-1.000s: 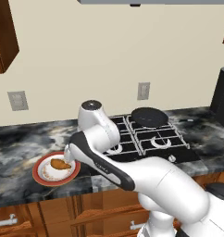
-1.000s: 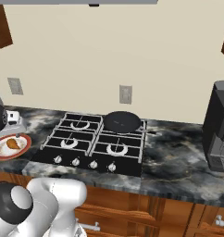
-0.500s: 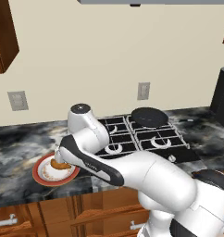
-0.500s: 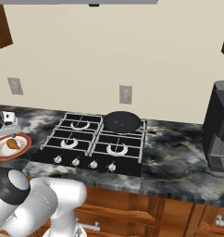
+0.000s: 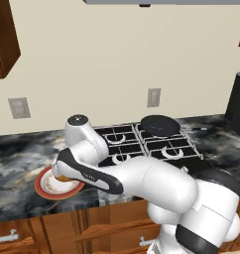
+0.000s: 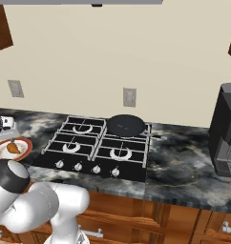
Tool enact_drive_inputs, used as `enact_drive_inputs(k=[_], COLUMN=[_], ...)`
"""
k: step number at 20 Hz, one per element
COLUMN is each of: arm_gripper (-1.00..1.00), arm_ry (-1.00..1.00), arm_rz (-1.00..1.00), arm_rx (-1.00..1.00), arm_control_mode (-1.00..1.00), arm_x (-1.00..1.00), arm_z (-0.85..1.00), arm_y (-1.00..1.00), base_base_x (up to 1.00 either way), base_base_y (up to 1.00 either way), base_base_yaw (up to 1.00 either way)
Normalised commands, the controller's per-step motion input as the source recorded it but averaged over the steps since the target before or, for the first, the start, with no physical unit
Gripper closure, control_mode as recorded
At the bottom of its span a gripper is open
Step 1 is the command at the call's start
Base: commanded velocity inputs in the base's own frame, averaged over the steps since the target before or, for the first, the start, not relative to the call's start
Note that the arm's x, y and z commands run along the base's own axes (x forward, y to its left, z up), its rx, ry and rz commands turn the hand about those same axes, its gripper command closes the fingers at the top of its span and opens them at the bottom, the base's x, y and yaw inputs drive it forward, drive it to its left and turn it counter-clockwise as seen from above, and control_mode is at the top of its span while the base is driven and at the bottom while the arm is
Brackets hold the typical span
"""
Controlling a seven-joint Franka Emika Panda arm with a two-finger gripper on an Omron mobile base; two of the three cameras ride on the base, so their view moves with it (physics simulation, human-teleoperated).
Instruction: Pick the croissant and place it on the pan. Then turn on the stove to warm the croissant.
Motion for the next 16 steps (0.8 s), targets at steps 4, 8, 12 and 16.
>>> enact_drive_inputs(k=[4, 8, 12, 16], arm_gripper=[-1.00, -1.00, -1.00, -1.00], arm_ry=[0.01, 0.02, 0.01, 0.00], arm_rz=[0.00, 0.00, 0.00, 0.00], arm_rx=[0.00, 0.02, 0.02, 0.01], arm_control_mode=[-1.00, -1.00, -1.00, -1.00], arm_x=[0.19, 0.24, 0.24, 0.18], arm_z=[-0.19, -0.19, -0.16, -0.16], arm_y=[0.06, 0.00, 0.00, 0.03], base_base_x=[0.00, 0.00, 0.00, 0.00], base_base_y=[0.00, 0.00, 0.00, 0.00], base_base_yaw=[0.00, 0.00, 0.00, 0.00])
